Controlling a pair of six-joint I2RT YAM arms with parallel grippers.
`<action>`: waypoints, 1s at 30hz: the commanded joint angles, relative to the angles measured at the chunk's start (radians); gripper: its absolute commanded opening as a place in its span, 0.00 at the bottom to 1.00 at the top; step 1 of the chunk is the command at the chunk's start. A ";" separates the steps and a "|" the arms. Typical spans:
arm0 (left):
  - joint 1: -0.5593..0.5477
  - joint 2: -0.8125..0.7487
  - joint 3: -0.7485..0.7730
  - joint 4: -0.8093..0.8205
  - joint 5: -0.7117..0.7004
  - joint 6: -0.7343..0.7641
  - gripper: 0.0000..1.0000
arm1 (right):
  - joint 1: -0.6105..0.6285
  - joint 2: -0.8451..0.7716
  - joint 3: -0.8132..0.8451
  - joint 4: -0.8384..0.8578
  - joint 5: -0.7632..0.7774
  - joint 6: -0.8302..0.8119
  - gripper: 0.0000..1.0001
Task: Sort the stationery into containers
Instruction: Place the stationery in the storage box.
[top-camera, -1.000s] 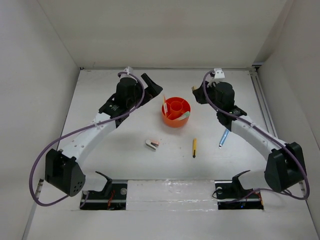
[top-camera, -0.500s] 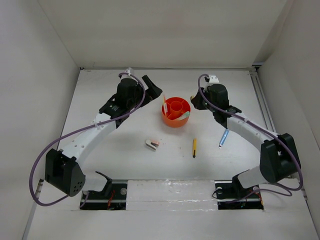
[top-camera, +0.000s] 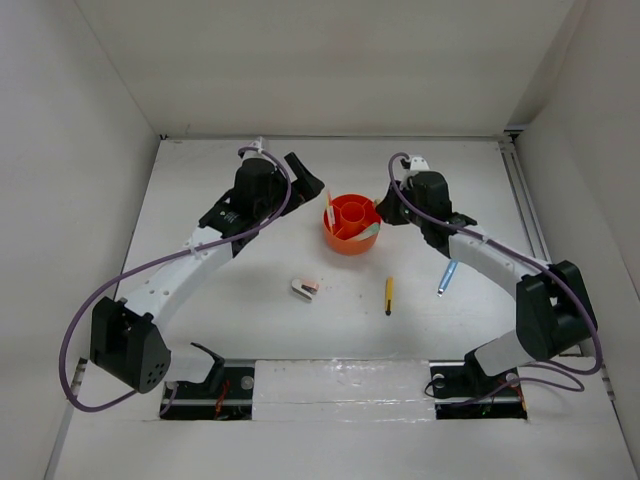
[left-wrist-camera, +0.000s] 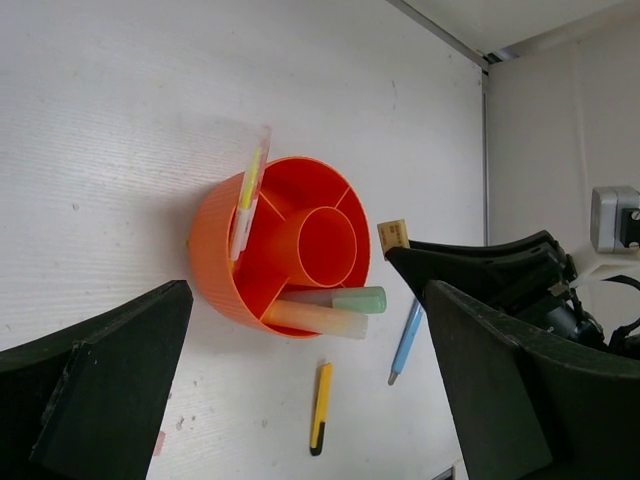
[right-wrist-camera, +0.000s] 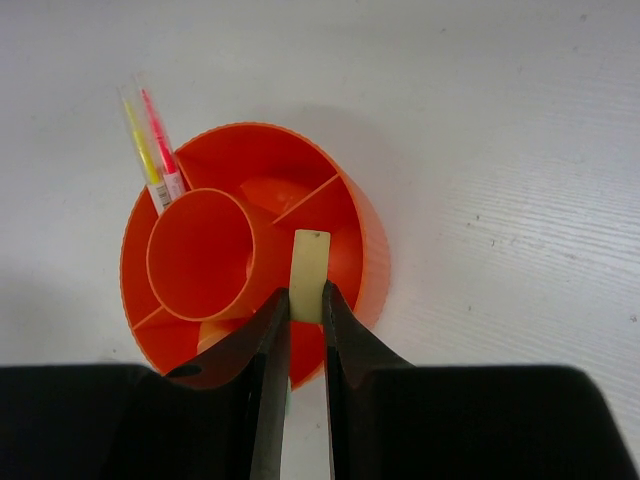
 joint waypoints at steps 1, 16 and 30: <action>-0.001 -0.008 -0.015 0.008 0.003 0.017 1.00 | 0.010 0.005 0.003 0.025 -0.020 0.006 0.05; -0.001 -0.017 -0.025 -0.001 -0.006 0.026 1.00 | 0.029 0.033 0.003 0.025 -0.011 0.015 0.29; -0.001 -0.008 -0.025 -0.046 -0.031 0.021 1.00 | 0.029 -0.053 0.013 0.025 0.031 0.024 0.50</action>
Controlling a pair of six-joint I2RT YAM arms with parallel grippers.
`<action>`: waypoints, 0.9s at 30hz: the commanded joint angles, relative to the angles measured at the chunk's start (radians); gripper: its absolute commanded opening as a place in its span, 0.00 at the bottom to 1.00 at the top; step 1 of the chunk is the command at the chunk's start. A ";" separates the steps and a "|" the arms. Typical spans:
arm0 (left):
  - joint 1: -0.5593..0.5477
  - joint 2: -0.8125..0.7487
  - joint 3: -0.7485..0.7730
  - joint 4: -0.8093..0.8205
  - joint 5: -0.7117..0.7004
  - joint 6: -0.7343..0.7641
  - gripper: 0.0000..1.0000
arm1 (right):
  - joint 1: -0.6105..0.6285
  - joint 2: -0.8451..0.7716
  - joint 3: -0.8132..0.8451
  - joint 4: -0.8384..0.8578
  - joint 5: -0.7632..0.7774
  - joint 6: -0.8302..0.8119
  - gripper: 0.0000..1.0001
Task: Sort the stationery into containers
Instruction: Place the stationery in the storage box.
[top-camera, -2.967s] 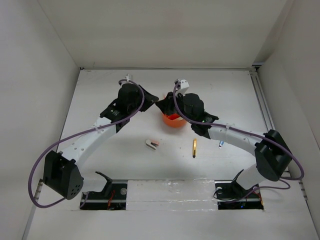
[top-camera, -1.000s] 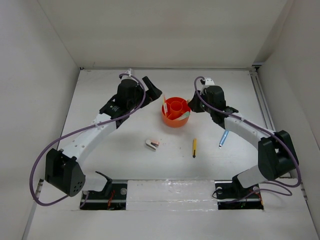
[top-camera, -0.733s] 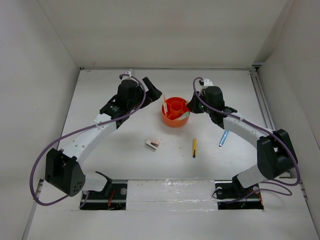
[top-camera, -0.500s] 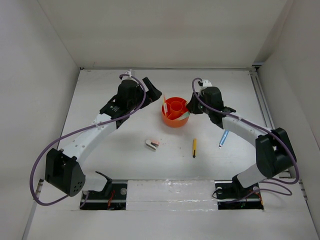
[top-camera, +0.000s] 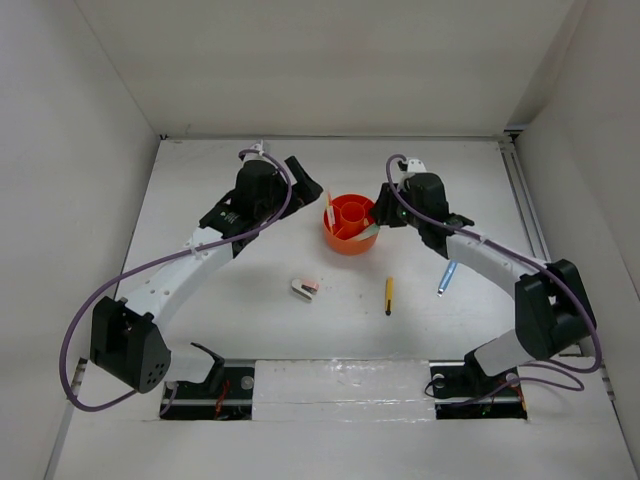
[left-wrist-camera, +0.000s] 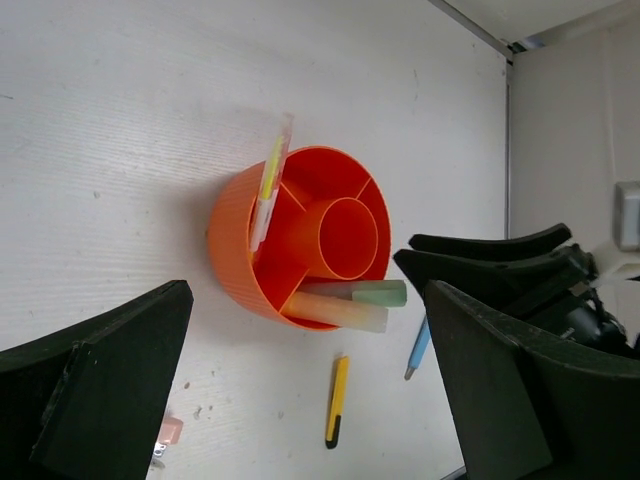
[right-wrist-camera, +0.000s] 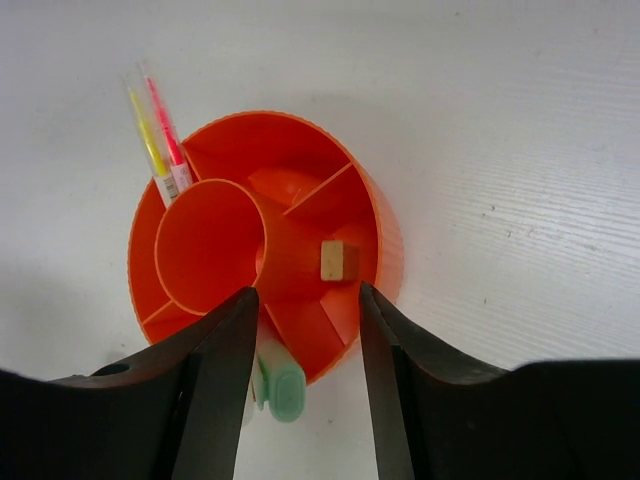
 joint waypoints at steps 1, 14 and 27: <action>-0.001 -0.008 -0.014 -0.041 -0.038 -0.007 1.00 | 0.009 -0.084 0.003 0.031 0.031 0.004 0.51; -0.045 -0.225 -0.230 -0.237 -0.233 -0.329 1.00 | 0.192 -0.279 0.012 -0.075 0.080 -0.170 0.63; -0.045 -0.158 -0.379 -0.314 -0.092 -0.555 1.00 | 0.269 -0.356 0.003 -0.107 0.148 -0.161 0.64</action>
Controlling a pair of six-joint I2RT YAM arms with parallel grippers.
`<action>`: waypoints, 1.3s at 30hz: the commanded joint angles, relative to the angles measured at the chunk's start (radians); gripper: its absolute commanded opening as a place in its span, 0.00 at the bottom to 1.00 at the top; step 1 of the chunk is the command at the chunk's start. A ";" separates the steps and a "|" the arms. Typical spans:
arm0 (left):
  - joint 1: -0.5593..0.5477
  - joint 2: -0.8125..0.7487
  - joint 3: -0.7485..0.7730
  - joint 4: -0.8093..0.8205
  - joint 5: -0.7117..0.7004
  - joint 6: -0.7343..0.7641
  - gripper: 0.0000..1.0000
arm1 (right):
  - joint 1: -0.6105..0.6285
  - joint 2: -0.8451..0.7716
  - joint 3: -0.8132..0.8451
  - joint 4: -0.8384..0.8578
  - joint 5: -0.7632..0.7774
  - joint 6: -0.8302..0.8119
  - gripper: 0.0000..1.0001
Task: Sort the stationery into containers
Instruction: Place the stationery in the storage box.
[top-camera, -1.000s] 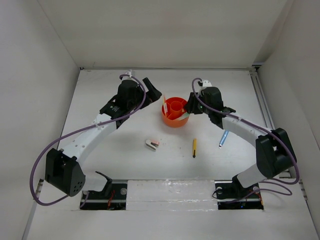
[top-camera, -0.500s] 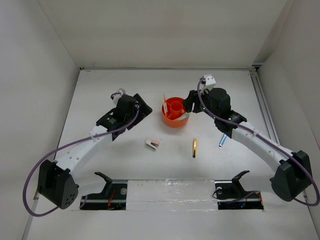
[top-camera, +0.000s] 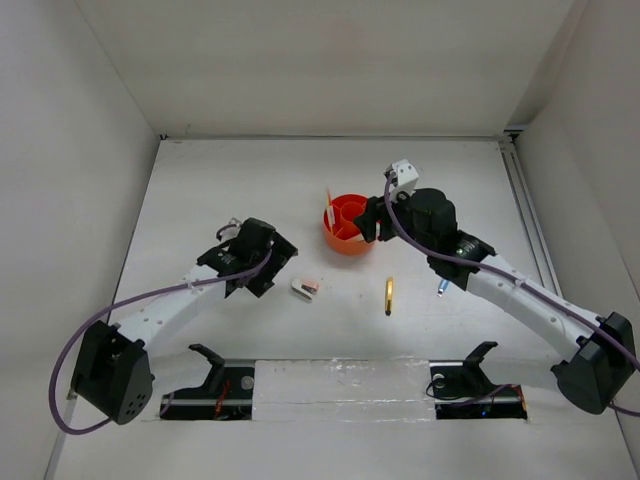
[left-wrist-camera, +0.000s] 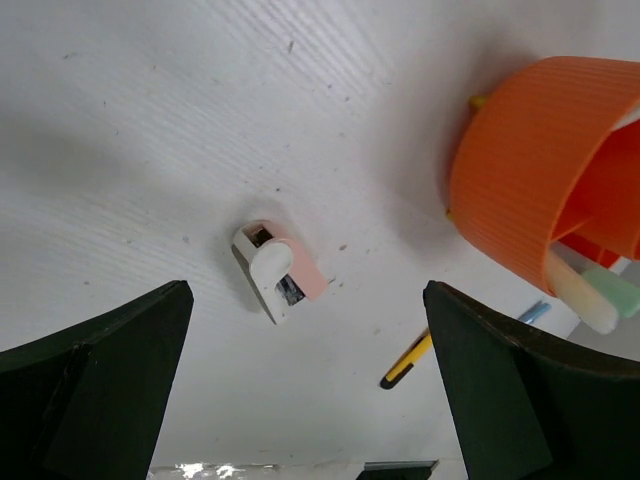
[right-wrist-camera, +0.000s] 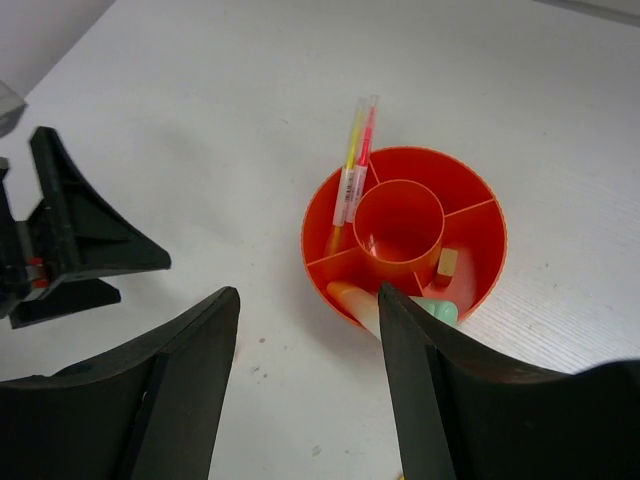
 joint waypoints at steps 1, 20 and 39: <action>-0.010 0.051 -0.005 -0.037 0.027 -0.099 1.00 | 0.024 -0.032 0.004 0.011 0.030 -0.009 0.64; -0.157 0.385 0.248 -0.246 0.001 -0.271 1.00 | 0.043 -0.120 -0.006 -0.017 -0.022 0.019 0.64; -0.193 0.462 0.271 -0.293 -0.076 -0.360 0.96 | 0.043 -0.120 -0.017 -0.017 -0.074 0.028 0.65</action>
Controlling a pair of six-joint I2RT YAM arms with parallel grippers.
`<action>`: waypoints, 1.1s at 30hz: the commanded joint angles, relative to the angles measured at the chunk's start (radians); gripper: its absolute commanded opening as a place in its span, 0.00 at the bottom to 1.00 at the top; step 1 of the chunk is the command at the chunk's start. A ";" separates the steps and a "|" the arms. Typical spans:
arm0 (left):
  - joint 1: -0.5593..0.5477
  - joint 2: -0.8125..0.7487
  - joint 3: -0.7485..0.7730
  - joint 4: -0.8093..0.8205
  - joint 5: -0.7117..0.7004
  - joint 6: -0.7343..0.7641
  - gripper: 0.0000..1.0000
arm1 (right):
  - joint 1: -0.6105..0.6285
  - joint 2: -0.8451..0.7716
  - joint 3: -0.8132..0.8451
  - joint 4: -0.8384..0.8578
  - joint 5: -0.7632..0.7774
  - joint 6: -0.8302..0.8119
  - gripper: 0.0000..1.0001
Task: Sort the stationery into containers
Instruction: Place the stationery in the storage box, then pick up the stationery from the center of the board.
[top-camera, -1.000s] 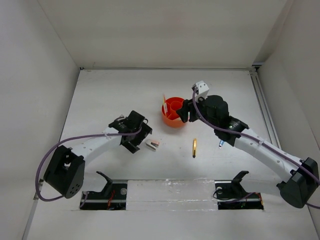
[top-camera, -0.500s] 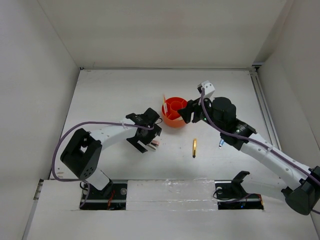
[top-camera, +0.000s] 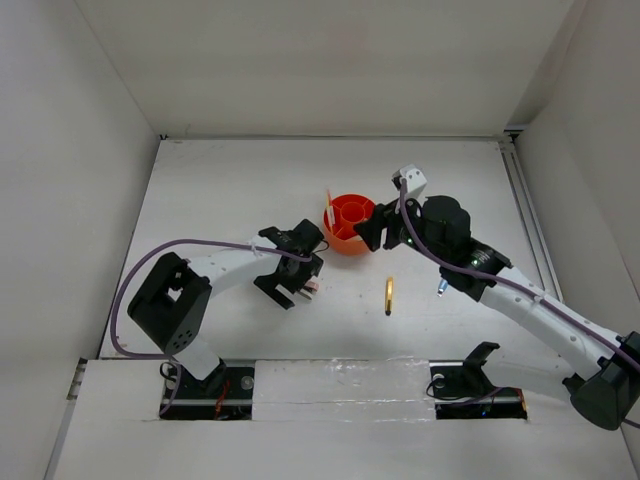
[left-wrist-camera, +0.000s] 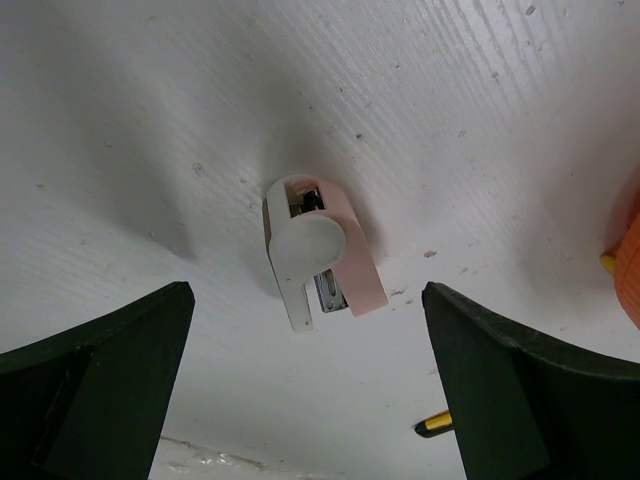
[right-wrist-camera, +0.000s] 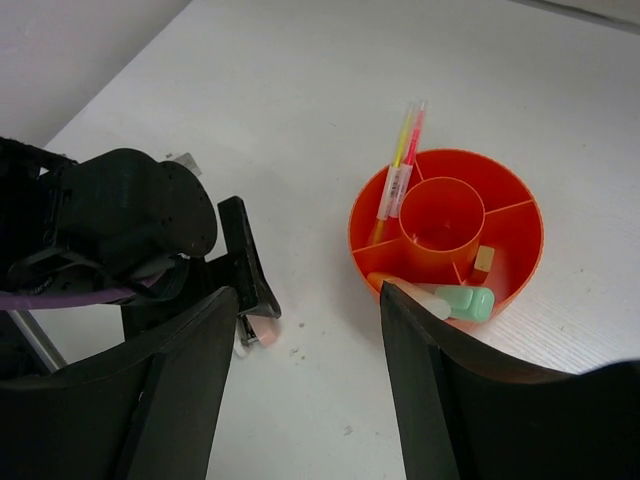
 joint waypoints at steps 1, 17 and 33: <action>-0.002 0.007 0.027 -0.042 -0.063 -0.048 0.96 | 0.007 -0.006 0.001 0.027 -0.048 -0.006 0.65; 0.261 -0.332 -0.015 -0.059 -0.222 0.154 1.00 | 0.191 0.179 -0.022 0.057 -0.083 -0.121 0.95; 0.450 -0.475 -0.135 0.248 -0.057 0.605 1.00 | 0.244 0.618 0.111 0.094 -0.019 -0.207 0.96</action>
